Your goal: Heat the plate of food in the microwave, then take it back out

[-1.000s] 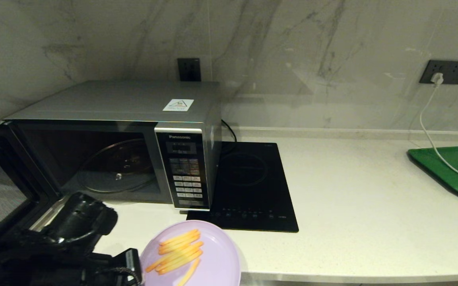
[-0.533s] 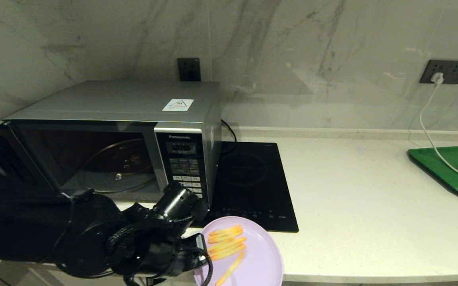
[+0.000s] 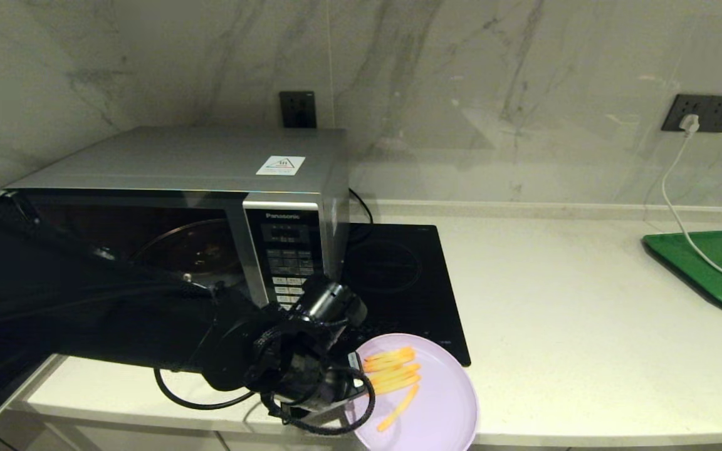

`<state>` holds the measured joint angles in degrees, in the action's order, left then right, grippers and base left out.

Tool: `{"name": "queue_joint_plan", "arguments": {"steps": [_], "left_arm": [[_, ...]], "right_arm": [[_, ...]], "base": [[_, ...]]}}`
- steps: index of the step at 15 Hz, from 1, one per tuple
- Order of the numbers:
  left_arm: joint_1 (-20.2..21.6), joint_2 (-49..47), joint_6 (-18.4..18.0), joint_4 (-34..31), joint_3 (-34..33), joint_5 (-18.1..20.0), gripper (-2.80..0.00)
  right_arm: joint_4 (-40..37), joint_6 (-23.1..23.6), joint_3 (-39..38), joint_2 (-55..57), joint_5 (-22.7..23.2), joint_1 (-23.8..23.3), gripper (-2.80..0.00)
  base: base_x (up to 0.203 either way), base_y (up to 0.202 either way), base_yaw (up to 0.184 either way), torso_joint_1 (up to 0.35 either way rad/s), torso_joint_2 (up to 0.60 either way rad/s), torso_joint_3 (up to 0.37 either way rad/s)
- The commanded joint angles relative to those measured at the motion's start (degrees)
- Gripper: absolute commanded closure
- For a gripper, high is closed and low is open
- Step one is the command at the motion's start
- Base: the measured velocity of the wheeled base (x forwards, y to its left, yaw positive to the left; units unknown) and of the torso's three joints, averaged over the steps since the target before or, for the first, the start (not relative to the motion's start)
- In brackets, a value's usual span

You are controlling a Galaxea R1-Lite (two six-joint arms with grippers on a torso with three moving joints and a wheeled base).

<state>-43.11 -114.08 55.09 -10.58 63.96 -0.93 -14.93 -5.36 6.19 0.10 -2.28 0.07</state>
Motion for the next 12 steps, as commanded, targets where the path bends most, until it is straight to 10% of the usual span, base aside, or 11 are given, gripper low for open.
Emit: {"name": "queue_joint_plan", "arguments": {"steps": [1, 8, 9, 12], "left_arm": [[0.15, -3.27, 0.45, -0.14, 2.84, -0.03, 0.00], [2.59, -6.09, 0.41, -3.32, 8.93, -0.04, 0.00], [2.76, -6.50, 0.19, -3.31, 9.08, -0.04, -2.80], [2.68, -5.76, 0.37, -3.48, 8.93, 0.13, -2.80]], "right_arm": [[-0.10, 0.00, -0.02, -0.01, -0.01, 0.01, 0.00], [-0.10, 0.00, 0.00, -0.01, -0.01, 0.02, 0.00], [-0.10, 0.00, 0.05, -0.01, -0.01, 0.02, 0.00], [-0.10, 0.00, 0.00, -0.01, -0.01, 0.09, 0.00]], "base": [[0.000, 0.000, 0.000, 0.000, 0.00, 0.000], [0.000, 0.000, 0.000, 0.000, 0.00, 0.000], [0.000, 0.000, 0.000, 0.000, 0.00, 0.000], [0.000, 0.000, 0.000, 0.000, 0.00, 0.000]]}}
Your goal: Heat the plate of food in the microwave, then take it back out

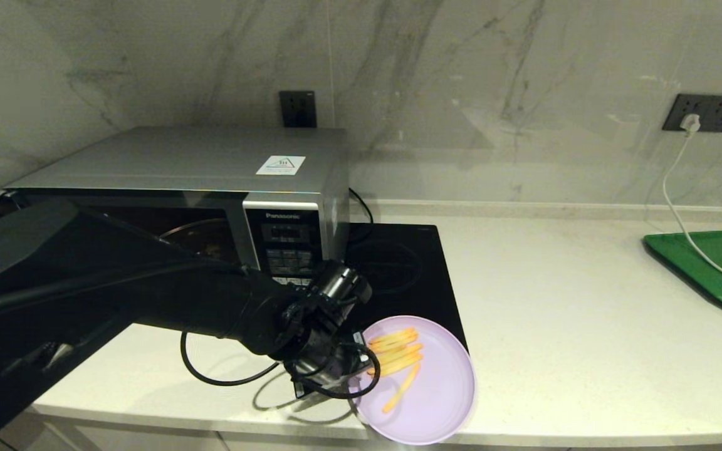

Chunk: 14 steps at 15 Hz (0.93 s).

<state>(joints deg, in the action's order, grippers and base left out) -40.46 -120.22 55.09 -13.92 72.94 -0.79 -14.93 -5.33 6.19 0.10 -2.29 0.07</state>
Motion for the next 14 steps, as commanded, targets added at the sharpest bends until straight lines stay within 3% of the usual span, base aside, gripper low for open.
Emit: {"name": "queue_joint_plan", "arguments": {"steps": [1, 8, 9, 12, 14], "left_arm": [[0.03, 1.09, 0.45, -0.21, -0.19, 0.00, -2.80], [0.45, 12.69, 0.55, -0.40, -7.11, 0.09, -2.80], [0.66, 15.62, 0.47, -0.40, -9.94, 0.02, 0.00], [2.25, 26.49, 0.16, -0.45, -19.43, -0.19, 0.00], [6.56, 36.94, -1.89, -2.87, -24.27, -0.27, 0.00]], "right_arm": [[-0.10, -0.04, -0.04, -0.01, 0.01, 0.01, 0.00], [-0.10, -0.04, -0.04, -0.01, 0.01, 0.01, 0.00], [-0.10, -0.04, -0.04, -0.01, 0.01, 0.01, 0.00], [-0.10, -0.04, -0.03, -0.01, 0.01, 0.01, 0.00], [-0.10, -0.04, 0.05, -0.01, 0.01, 0.01, 0.00]], "base": [[0.000, 0.000, 0.000, 0.000, 0.00, 0.000], [0.000, 0.000, 0.000, 0.000, 0.00, 0.000], [0.000, 0.000, 0.000, 0.000, 0.00, 0.000], [0.000, 0.000, 0.000, 0.000, 0.00, 0.000], [0.000, 0.000, 0.000, 0.000, 0.00, 0.000]]}}
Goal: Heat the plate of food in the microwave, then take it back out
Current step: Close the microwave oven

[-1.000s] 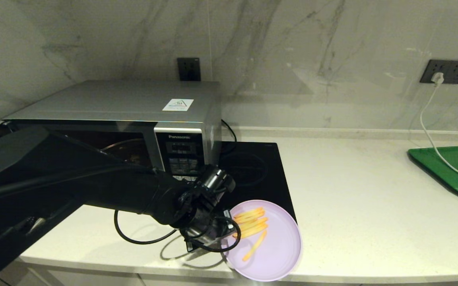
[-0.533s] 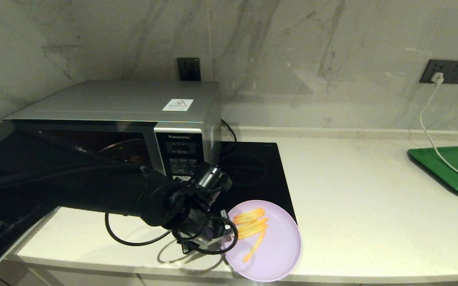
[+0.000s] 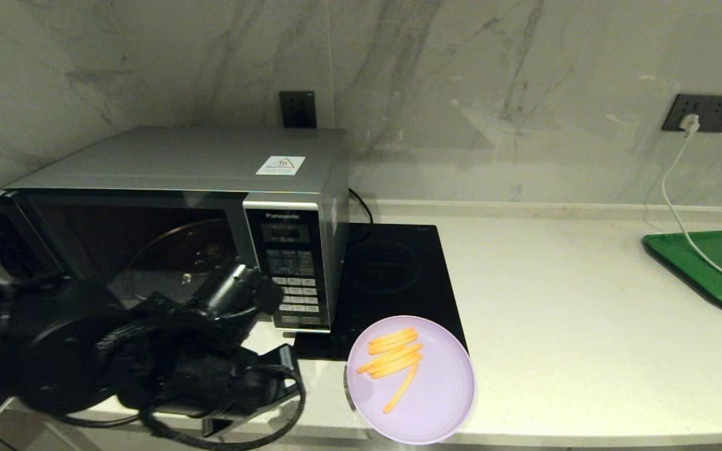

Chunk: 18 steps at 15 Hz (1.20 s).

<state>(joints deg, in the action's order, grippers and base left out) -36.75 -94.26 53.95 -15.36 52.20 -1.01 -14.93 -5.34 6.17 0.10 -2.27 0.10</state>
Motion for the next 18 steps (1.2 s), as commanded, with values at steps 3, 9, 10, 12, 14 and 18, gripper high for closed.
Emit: {"name": "queue_joint_plan", "arguments": {"steps": [3, 9, 10, 12, 14, 18], "left_arm": [[19.79, 24.66, -10.51, -11.64, -3.97, -0.06, 0.00], [61.12, 31.57, -37.43, -27.38, 19.57, 1.48, 0.00], [63.06, 31.70, -40.17, -29.33, 25.11, 1.57, 0.00], [67.49, 30.00, -44.35, -31.99, 33.97, 0.62, 0.00], [73.03, 25.83, -47.06, -32.86, 39.34, -0.72, 0.00], [84.10, 15.52, -50.26, -32.89, 44.01, -0.51, 0.00]], "right_arm": [[-0.10, -0.02, 0.07, -0.01, -0.01, 0.08, 0.00], [-0.10, -0.02, 0.07, -0.01, -0.01, -0.01, 0.00], [-0.10, -0.02, 0.06, -0.01, -0.01, -0.01, 0.00], [-0.10, -0.02, 0.06, -0.01, -0.01, 0.00, 0.00], [-0.10, -0.02, 0.00, -0.01, -0.01, -0.01, 0.00], [-0.10, -0.02, 0.06, -0.01, -0.01, 0.00, 0.00]], "base": [[0.000, 0.000, 0.000, 0.000, 0.00, 0.000], [0.000, 0.000, 0.000, 0.000, 0.00, 0.000], [0.000, 0.000, 0.000, 0.000, 0.00, 0.000], [0.000, 0.000, 0.000, 0.000, 0.00, 0.000], [0.000, 0.000, 0.000, 0.000, 0.00, 0.000], [0.000, 0.000, 0.000, 0.000, 0.00, 0.000]]}}
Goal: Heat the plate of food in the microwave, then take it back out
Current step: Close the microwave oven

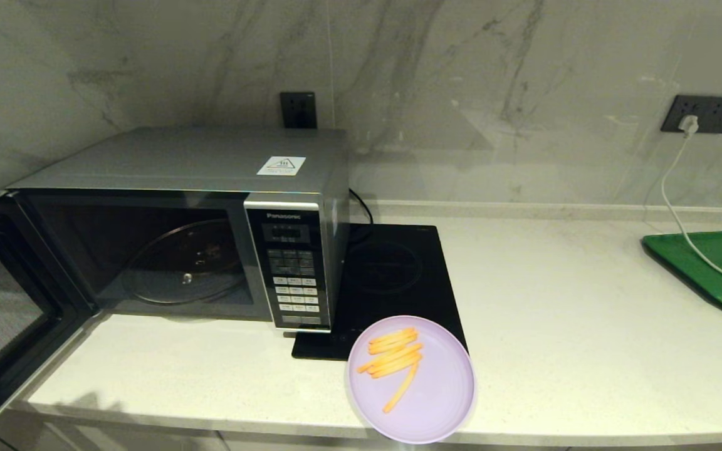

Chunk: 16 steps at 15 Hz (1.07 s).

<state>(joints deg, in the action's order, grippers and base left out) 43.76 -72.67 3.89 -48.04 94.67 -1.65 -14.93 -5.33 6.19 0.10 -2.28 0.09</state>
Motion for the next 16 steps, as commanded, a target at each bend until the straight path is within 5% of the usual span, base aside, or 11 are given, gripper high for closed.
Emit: {"name": "queue_joint_plan", "arguments": {"steps": [1, 6, 16], "left_arm": [[5.78, -8.39, -0.38, -0.21, 1.91, 0.66, 0.00], [13.75, -18.07, -0.15, 1.58, 2.27, 4.43, 0.00], [14.69, -17.85, -2.19, 2.95, -4.83, 7.43, 0.00]], "right_arm": [[-0.10, -0.03, -0.04, -0.01, -0.01, 0.00, 0.00], [-0.10, -0.03, -0.04, -0.01, -0.01, 0.00, 0.00], [-0.10, -0.03, 0.05, -0.01, -0.01, 0.00, 0.00]], "base": [[0.000, 0.000, 0.000, 0.000, 0.00, 0.000], [0.000, 0.000, 0.000, 0.000, 0.00, 0.000], [0.000, 0.000, 0.000, 0.000, 0.00, 0.000]]}}
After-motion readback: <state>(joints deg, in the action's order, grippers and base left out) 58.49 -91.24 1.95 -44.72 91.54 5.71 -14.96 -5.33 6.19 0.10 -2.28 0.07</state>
